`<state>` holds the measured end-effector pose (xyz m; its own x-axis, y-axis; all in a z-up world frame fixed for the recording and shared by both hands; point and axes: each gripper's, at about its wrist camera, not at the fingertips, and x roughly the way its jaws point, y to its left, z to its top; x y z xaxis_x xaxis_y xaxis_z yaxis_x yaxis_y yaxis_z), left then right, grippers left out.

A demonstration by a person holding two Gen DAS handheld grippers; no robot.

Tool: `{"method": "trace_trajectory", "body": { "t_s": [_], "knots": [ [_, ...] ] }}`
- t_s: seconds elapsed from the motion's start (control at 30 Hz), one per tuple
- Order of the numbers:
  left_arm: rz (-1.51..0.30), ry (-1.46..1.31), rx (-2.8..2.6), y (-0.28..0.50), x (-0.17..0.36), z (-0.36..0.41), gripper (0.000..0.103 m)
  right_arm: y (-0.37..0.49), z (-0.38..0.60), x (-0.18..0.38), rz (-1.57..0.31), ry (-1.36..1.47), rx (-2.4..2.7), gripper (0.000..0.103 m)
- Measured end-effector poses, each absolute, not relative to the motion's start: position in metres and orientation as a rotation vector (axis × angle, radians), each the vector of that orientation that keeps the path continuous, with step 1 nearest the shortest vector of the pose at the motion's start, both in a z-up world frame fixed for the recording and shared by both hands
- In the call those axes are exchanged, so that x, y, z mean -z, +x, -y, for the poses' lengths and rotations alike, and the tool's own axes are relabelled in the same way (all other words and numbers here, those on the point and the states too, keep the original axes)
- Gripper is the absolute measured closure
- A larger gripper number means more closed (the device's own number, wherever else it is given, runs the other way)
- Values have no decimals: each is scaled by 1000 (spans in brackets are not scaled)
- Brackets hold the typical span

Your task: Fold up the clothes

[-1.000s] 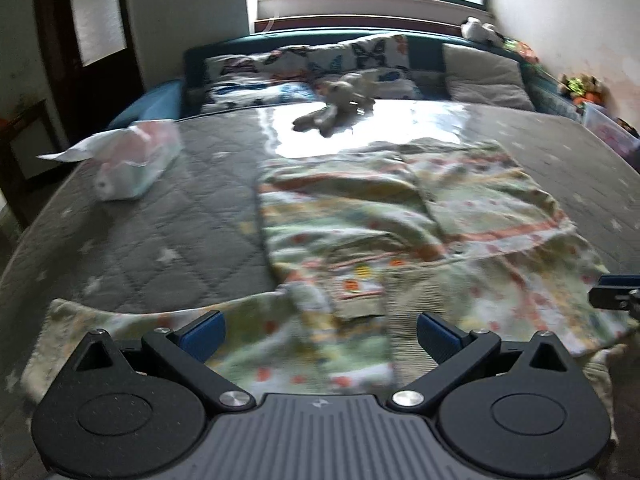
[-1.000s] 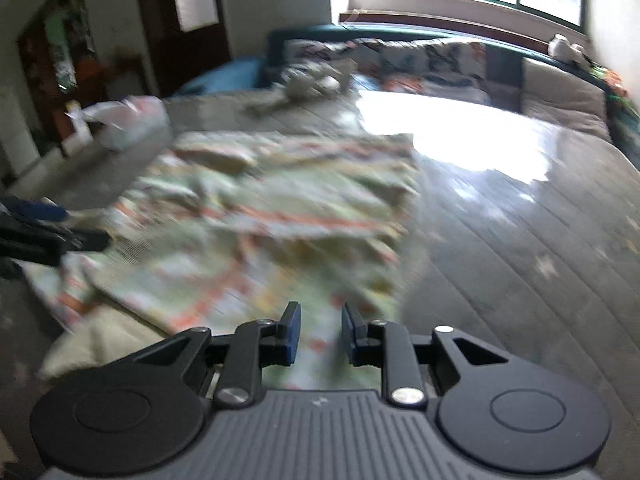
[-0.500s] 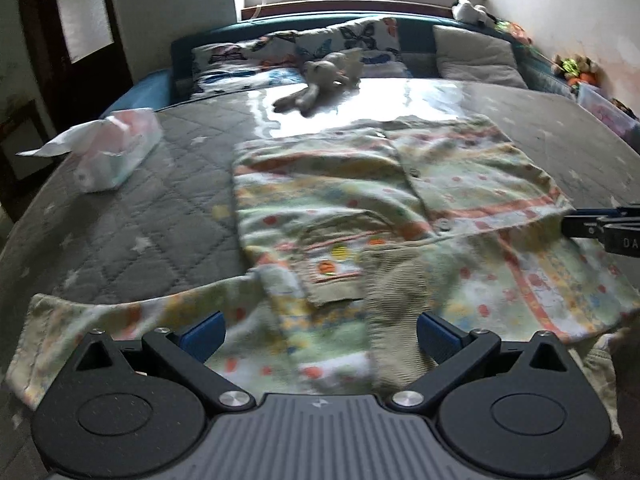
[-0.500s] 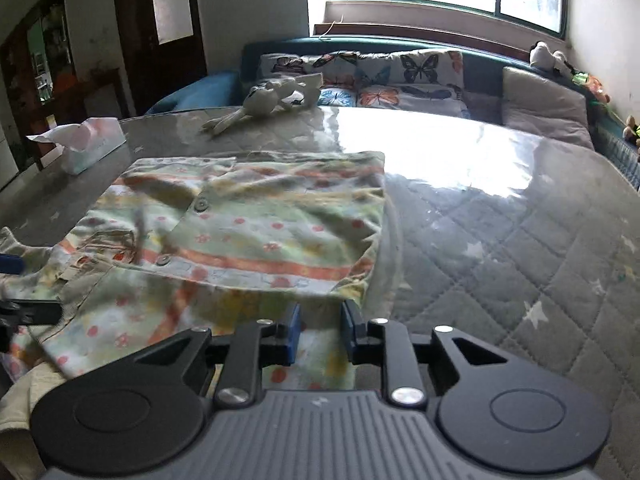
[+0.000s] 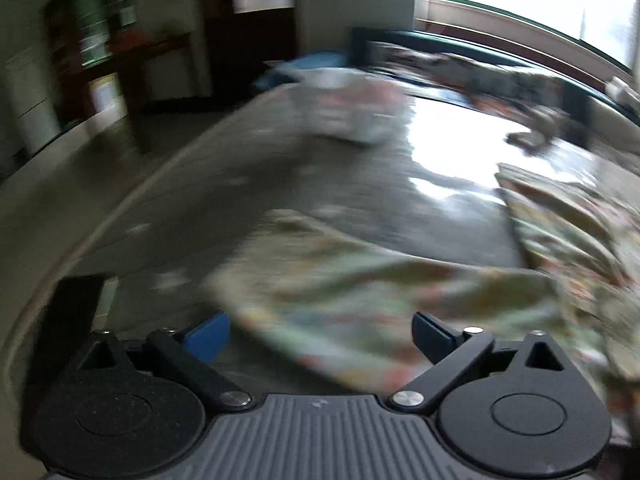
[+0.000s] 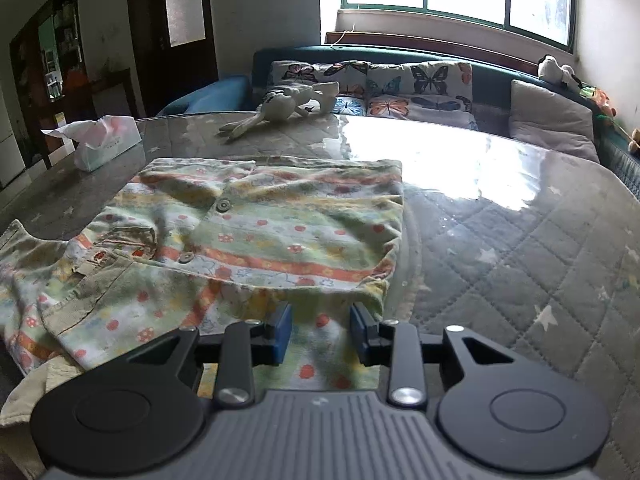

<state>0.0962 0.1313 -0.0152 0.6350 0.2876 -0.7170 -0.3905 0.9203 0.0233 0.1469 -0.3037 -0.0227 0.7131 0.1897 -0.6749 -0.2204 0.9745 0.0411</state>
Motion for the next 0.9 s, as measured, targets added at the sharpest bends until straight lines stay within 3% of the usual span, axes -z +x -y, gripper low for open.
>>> {"method": "trace_trajectory", "body": {
  "t_s": [0.17, 0.33, 0.4, 0.47, 0.53, 0.9],
  "knots": [
    [-800, -247, -516, 90, 22, -177, 33, 141, 298, 20, -740, -44, -246, 71],
    [-778, -263, -506, 89, 22, -185, 45, 137, 295, 17, -730, -42, -259, 71],
    [-767, -260, -488, 90, 21, -182, 55, 137, 293, 16, -725, -38, -260, 71],
    [-754, -272, -455, 90, 20, -178, 80, 136, 292, 15, -723, -34, -262, 71],
    [-739, -295, -425, 89, 18, -175, 90, 135, 292, 14, -720, -32, -265, 71],
    [-511, -378, -102, 92, -52, -122, 100, 125, 296, 8, -698, -18, -264, 71]
  ]
}}
